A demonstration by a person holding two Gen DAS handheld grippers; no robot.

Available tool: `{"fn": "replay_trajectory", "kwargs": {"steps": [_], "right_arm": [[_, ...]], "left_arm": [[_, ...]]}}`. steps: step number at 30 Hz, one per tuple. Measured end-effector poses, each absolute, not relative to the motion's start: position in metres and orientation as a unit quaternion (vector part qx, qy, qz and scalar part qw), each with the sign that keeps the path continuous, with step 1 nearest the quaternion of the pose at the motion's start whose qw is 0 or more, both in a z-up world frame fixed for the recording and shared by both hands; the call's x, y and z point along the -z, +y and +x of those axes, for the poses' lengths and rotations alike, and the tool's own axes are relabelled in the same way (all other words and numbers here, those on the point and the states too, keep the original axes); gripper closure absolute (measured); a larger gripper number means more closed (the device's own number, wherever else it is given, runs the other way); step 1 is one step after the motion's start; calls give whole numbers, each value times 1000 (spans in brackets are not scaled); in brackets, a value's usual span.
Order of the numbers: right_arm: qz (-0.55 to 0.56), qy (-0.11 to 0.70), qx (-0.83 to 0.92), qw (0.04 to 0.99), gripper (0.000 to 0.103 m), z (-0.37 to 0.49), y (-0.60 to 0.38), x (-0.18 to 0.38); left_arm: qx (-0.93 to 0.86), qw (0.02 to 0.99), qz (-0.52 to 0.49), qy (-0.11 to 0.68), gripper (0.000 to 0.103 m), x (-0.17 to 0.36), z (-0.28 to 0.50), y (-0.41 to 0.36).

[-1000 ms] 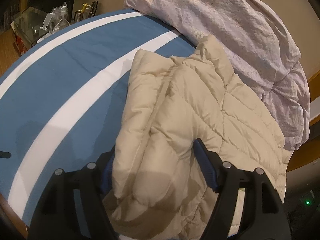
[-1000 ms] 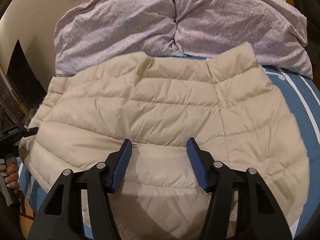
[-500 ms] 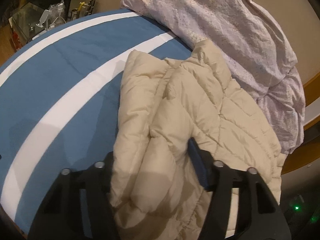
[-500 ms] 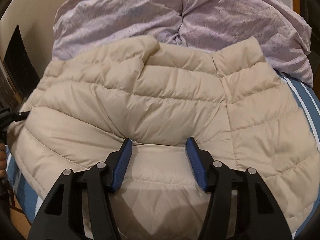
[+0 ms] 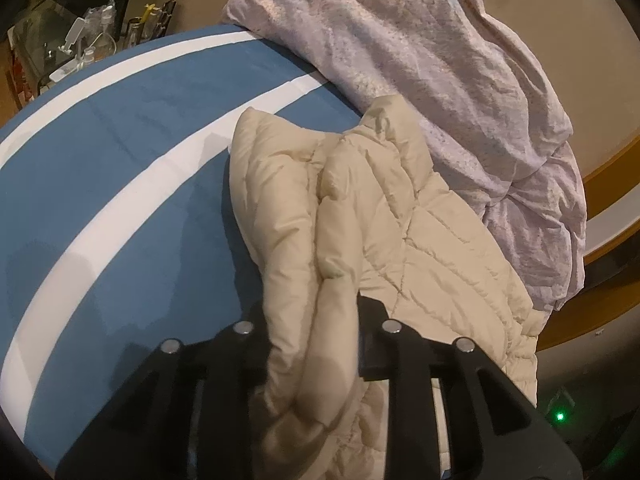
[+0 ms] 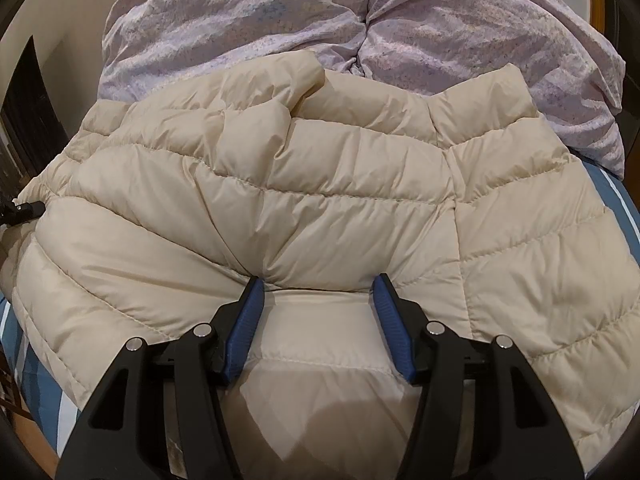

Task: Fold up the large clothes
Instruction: 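Grasp the jacket side with the left gripper and lift it over the bundle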

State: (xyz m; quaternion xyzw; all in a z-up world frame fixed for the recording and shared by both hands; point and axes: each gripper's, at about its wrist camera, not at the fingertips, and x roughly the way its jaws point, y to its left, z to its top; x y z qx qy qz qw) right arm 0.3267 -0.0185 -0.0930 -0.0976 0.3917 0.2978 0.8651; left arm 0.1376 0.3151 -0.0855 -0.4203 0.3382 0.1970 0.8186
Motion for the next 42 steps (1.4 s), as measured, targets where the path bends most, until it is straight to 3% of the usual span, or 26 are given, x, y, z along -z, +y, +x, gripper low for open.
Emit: {"fn": "replay_trajectory", "kwargs": {"steps": [2, 6, 11, 20, 32, 42], "right_arm": [[-104, 389, -294, 867, 44, 326, -17, 93], [-105, 387, -294, 868, 44, 325, -16, 93], [-93, 394, -297, 865, 44, 325, -19, 91], [-94, 389, -299, 866, 44, 323, -19, 94], [-43, 389, -318, 864, 45, 328, -32, 96], [1, 387, -332, 860, 45, 322, -65, 89]], "left_arm": [[-201, 816, -421, 343, 66, 88, 138, 314], [-204, 816, -417, 345, 65, 88, 140, 311], [-186, 824, -425, 325, 85, 76, 133, 311], [-142, 840, -443, 279, 90, 34, 130, 294], [-48, 878, -394, 268, 90, -48, 176, 175], [-53, 873, -363, 321, 89, -39, 229, 90]]}}
